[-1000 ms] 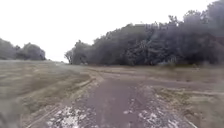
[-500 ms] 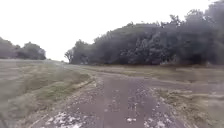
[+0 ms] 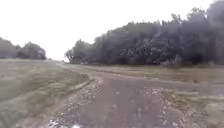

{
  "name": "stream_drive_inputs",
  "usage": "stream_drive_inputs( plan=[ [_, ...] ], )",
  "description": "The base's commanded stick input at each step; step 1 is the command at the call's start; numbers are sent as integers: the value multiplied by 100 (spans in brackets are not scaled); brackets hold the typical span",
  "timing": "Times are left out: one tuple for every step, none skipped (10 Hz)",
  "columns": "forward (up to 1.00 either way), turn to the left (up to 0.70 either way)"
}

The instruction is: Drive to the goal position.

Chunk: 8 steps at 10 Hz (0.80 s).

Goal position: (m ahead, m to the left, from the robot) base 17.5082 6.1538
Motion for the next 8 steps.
stream_drive_inputs(
  plan=[
    [45, 0],
    [45, 0],
    [45, 0],
    [45, 0],
    [45, -15],
    [45, -21],
    [45, -22],
    [45, -21]
  ],
)
